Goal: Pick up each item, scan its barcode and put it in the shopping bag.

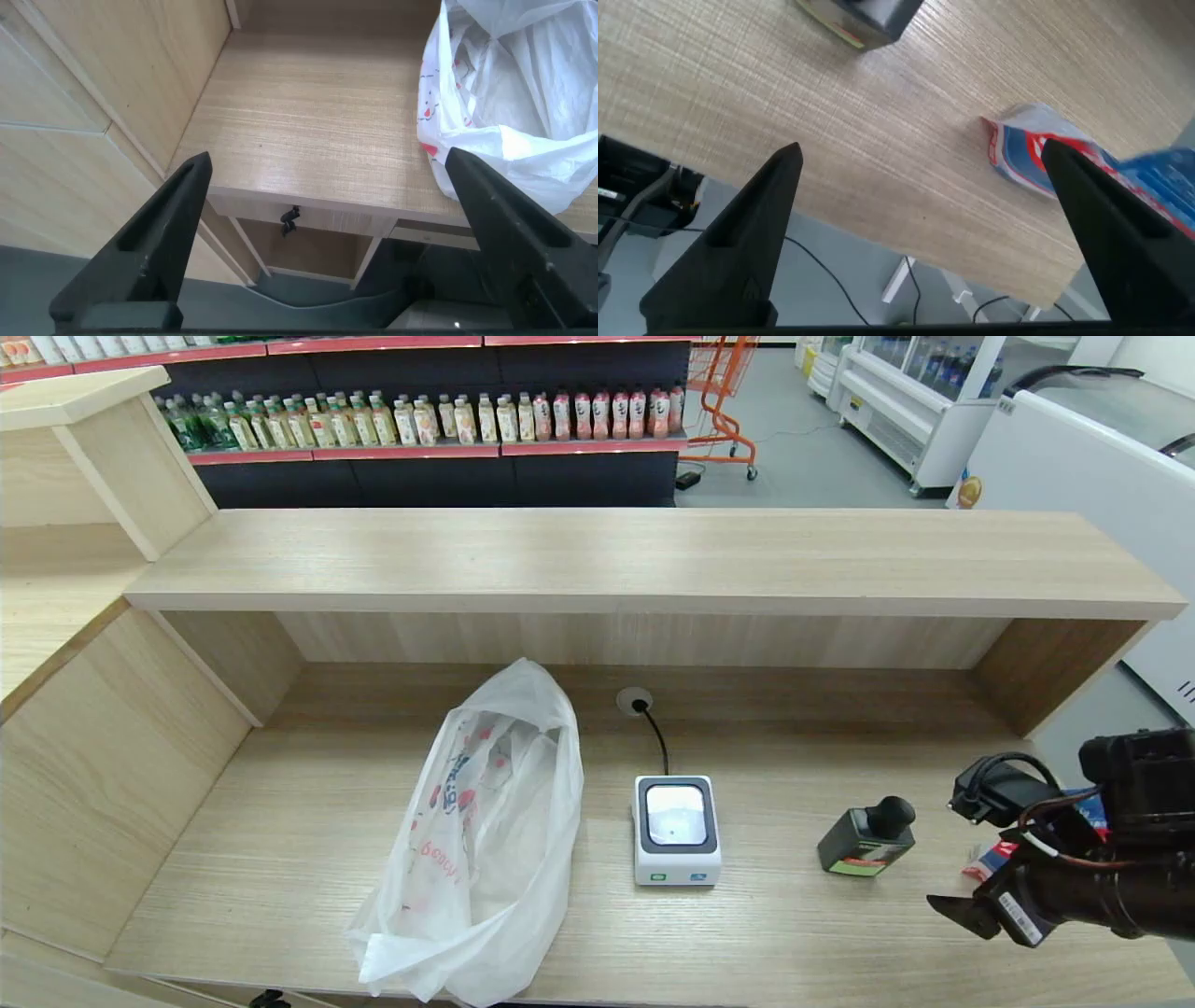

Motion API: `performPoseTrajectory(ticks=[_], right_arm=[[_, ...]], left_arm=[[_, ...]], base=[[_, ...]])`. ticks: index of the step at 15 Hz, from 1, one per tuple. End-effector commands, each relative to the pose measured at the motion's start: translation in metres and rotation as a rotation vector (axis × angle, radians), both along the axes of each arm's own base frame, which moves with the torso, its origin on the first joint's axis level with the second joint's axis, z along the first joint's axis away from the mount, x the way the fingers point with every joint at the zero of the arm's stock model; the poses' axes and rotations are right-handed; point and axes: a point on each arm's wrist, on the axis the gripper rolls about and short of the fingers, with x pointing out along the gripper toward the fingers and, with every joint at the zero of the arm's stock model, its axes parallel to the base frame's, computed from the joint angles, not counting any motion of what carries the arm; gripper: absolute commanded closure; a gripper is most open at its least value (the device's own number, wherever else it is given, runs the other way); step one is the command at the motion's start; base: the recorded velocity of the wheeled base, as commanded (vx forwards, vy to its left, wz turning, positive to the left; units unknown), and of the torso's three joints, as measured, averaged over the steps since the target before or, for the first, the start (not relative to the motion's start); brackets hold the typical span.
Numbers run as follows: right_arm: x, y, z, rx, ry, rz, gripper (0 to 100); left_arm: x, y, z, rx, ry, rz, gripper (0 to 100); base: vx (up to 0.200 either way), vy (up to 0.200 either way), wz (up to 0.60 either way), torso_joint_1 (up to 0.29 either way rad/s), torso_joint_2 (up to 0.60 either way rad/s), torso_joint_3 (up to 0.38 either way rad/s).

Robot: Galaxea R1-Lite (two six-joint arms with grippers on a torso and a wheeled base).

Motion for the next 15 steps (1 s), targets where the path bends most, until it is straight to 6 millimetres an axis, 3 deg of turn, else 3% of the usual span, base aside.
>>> performPoseTrajectory(ticks=[1,7,12,13,15], right_arm=[[0.019,0.004,-0.025,0.018,0.066,0.031,0],[0.057,0.029,-0.041,0.077,-0.027,0.214,0],[0.073,0.039,-0.046,0.082,-0.037,0.242,0],[0.075,0.040,-0.047,0.088,-0.051,0.246,100],[0.077,0.042,-0.048,0.104,-0.057,0.260,100]], left_arm=[[0.000,0.000,0.000,0.000,0.000,0.003,0],[0.000,0.000,0.000,0.000,0.000,0.001,0],[0.000,0.000,0.000,0.000,0.000,0.001,0],[0.000,0.000,0.000,0.000,0.000,0.001,0],[0.000,0.000,0.000,0.000,0.000,0.000,0]], base=[[0.000,0.000,0.00,0.000,0.00,0.000],[0.000,0.000,0.00,0.000,0.00,0.000],[0.000,0.000,0.00,0.000,0.00,0.000],[0.000,0.000,0.00,0.000,0.00,0.000],[0.000,0.000,0.00,0.000,0.00,0.000]])
